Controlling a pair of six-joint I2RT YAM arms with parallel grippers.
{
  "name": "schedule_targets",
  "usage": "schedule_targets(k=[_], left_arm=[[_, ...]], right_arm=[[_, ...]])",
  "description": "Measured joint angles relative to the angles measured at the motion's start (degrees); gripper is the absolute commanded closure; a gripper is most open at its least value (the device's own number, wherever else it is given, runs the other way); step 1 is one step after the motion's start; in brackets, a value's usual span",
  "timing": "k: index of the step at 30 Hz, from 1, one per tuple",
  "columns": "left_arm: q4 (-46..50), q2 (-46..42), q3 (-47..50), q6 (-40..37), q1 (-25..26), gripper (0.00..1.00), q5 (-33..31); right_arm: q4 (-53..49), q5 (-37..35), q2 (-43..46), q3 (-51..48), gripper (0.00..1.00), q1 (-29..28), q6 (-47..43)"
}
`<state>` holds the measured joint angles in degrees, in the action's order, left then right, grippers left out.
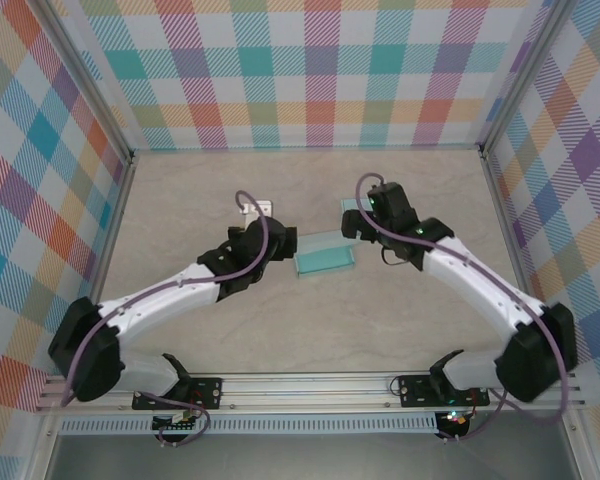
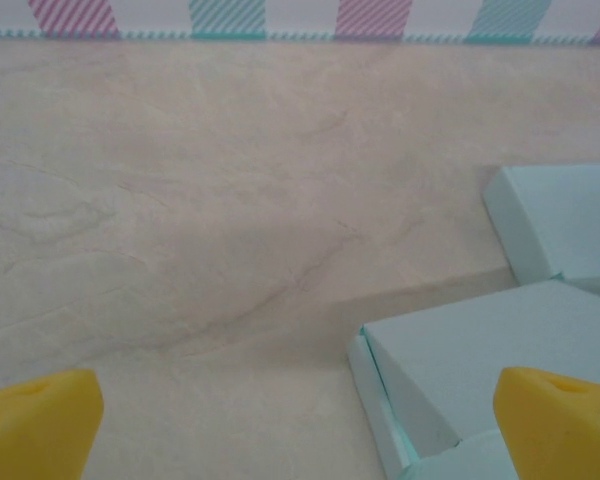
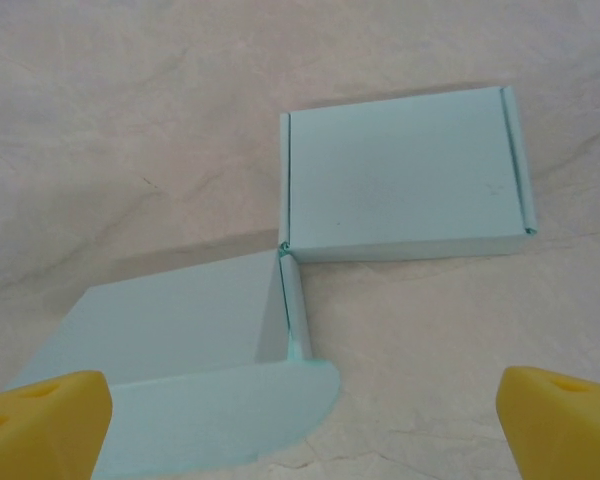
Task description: Fold the paper box
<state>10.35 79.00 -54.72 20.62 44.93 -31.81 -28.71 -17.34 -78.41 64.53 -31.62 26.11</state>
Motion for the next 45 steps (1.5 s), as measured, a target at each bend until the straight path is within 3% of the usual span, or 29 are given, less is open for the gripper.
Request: schedule_targets(k=[6,11,29,35,45], left_arm=[[-0.44,10.91,-3.85,-1.03,-1.27,0.00,4.04],[-0.52,16.55,-5.20,-0.72,-1.60,0.00,5.99],[-3.52,17.73,1.53,6.40,-1.60,0.00,7.21],[-4.66,17.75,2.10,8.26,-1.57,0.12,7.39],[-4.59,17.33,2.05,8.39,-1.60,0.19,8.35]], right_arm=[[-0.98,4.33,-12.44,4.17,0.06,1.14,-1.09],[-1.18,6.56,-17.07,4.04,0.06,1.46,-1.29],[5.77,12.44,-17.44,-6.51,0.11,2.08,2.71],[7.63,14.03,-17.44,-7.63,0.11,2.29,3.74],[9.18,15.93,-17.40,-8.61,0.12,2.36,5.05]])
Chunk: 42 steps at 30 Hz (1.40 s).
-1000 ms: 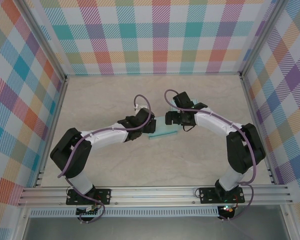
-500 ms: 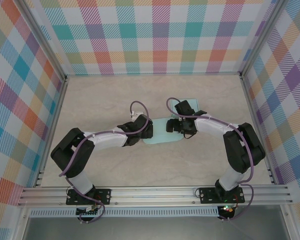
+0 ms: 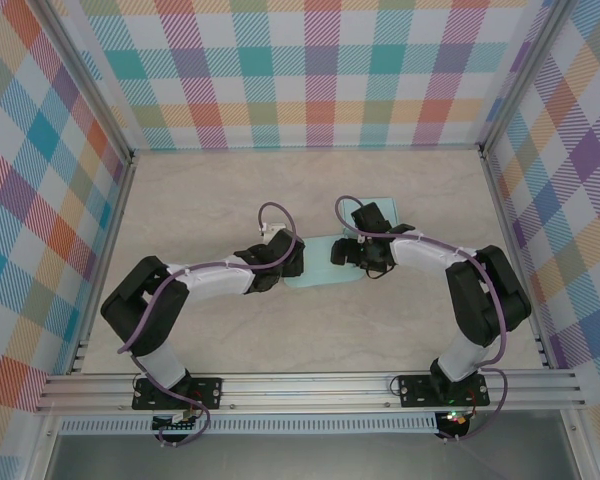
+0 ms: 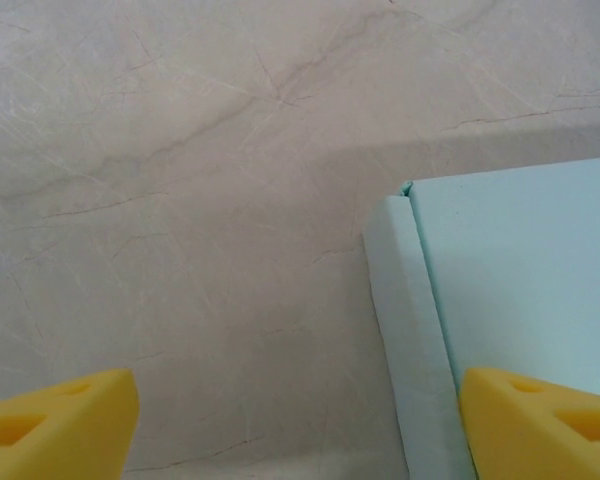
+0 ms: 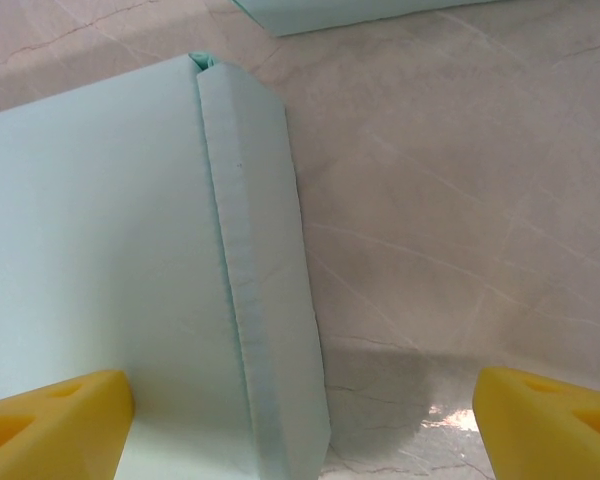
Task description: Fold the paper box
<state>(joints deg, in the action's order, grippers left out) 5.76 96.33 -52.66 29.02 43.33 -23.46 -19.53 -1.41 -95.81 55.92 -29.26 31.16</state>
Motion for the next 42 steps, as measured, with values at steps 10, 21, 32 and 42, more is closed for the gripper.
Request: schedule_targets(k=[10,21,32,42], left_arm=[[-1.18,-1.18,-3.78,-0.11,-0.44,0.20,2.03],[-1.44,2.82,-4.39,0.15,-1.90,0.35,6.01],[-4.13,3.93,-3.30,2.71,-4.52,0.66,8.70],[-10.12,3.17,-0.44,5.44,-7.41,0.96,12.00]], right_arm=[[-2.32,1.14,6.84,-1.57,0.00,0.48,-0.26],[7.08,14.40,8.70,-7.93,0.00,7.72,3.98],[16.65,22.88,4.50,-11.28,0.02,9.79,8.11],[25.07,29.20,0.61,-12.41,0.07,9.86,11.34]])
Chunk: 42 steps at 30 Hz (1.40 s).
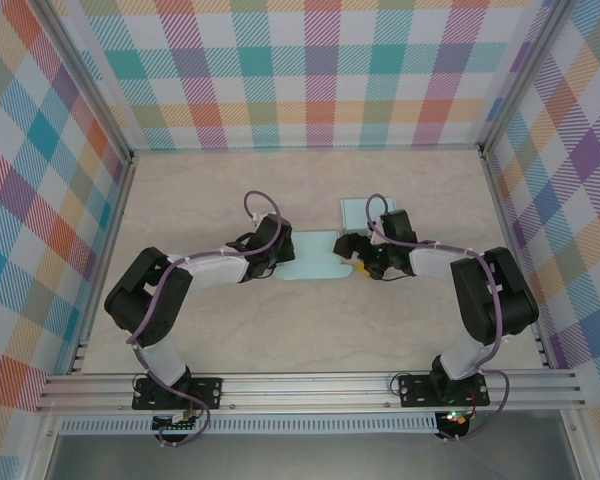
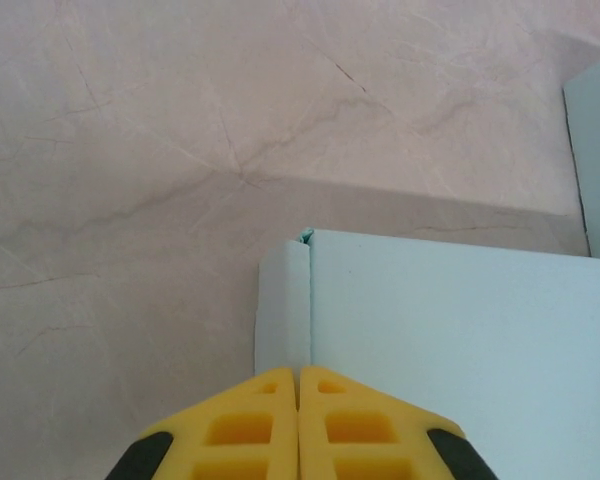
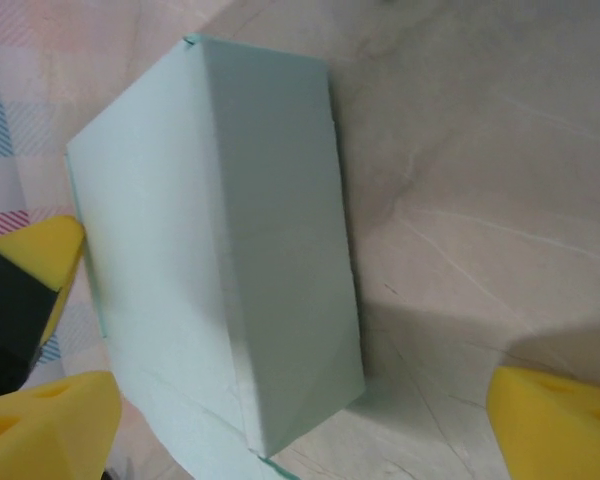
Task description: Fold the paper box
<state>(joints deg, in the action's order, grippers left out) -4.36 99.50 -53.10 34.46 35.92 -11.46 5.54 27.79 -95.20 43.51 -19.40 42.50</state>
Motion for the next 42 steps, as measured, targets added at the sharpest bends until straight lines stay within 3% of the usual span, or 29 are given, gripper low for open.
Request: schedule_targets(k=[14,28,33,36,42], left_arm=[[-3.37,-0.63,1.99,-0.87,-4.74,0.96,7.17],[-3.28,-0.81,1.97,-2.60,-5.29,0.92,8.74],[-1.57,-1.64,1.99,-3.74,-5.49,0.78,8.66],[-0.24,-3.13,2.43,-4.83,-5.49,0.64,8.74],[0.50,-9.86,4.15,-7.69,-5.49,0.28,8.31]], right_arm=[[11.21,8.13,-5.46,0.46,0.13,0.50,2.51],[23.30,15.26,-13.25,2.64,0.46,0.42,8.07],[25.33,15.63,-13.35,2.62,0.55,0.42,9.84],[26.27,15.80,-13.33,2.49,0.62,0.42,11.21],[26.69,15.69,-11.93,1.27,0.63,0.42,13.27]])
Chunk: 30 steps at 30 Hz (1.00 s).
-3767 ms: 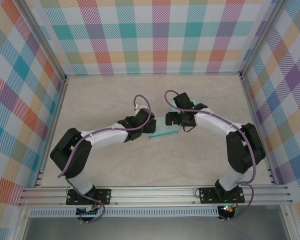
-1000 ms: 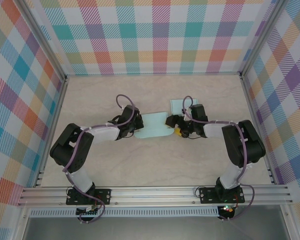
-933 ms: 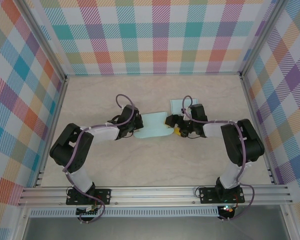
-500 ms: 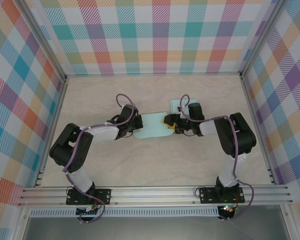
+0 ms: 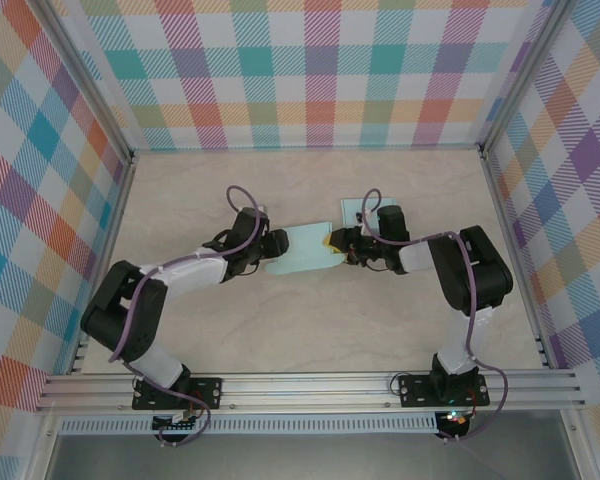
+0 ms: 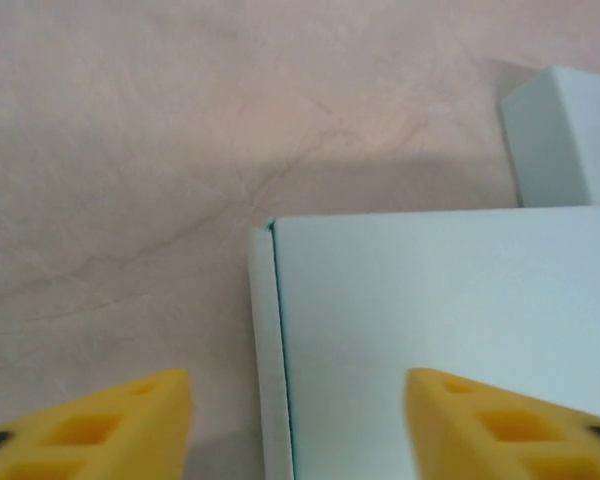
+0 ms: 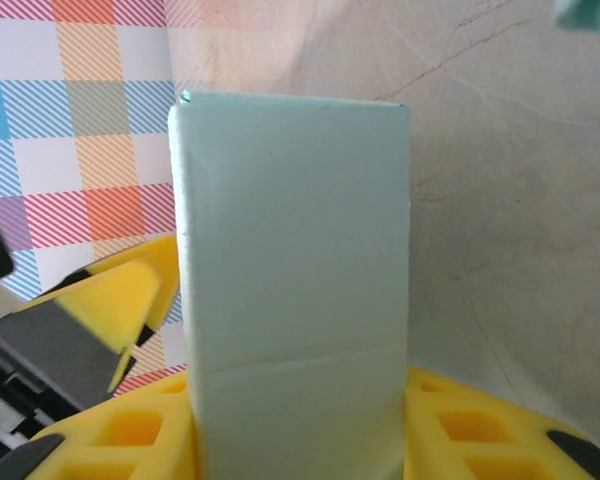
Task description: Fold the paper box
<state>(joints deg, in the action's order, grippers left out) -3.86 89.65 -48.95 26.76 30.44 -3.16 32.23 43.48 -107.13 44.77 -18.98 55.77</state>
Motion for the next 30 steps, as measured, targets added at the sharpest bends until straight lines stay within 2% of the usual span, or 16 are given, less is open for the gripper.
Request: schedule_targets(k=[3,4,8,11,14,18,22,30], left_arm=[[-2.43,-5.29,2.80,-2.45,0.00,0.01,-0.90],[-3.45,-7.13,4.04,-3.37,0.00,0.00,-1.22],[-15.02,-14.56,13.16,-11.69,0.00,0.00,0.02],[-24.68,-19.32,21.35,-20.90,0.04,0.00,5.53],[-27.45,-24.20,25.68,-31.19,1.51,0.00,11.26],[-25.73,-31.41,25.92,-45.81,7.06,0.00,13.38],[-20.09,-34.60,24.63,-58.23,12.87,0.05,10.40],[-13.62,-31.04,22.86,-72.22,18.18,0.10,2.23]], right_arm=[[-0.92,-0.39,2.23,-0.68,0.63,0.00,1.03],[-1.77,-0.57,3.28,-0.76,0.63,0.00,1.27],[-6.64,-1.11,8.46,-0.87,0.64,0.07,2.49],[-11.76,-1.38,12.70,-0.85,0.67,0.57,3.30],[-16.20,-1.18,16.11,-0.94,0.68,1.31,4.35],[-20.52,-0.24,19.37,-1.68,0.68,2.93,6.47],[-24.33,1.46,20.98,-1.95,0.67,3.58,8.04],[-27.28,4.85,22.45,-2.05,0.67,3.58,10.40]])
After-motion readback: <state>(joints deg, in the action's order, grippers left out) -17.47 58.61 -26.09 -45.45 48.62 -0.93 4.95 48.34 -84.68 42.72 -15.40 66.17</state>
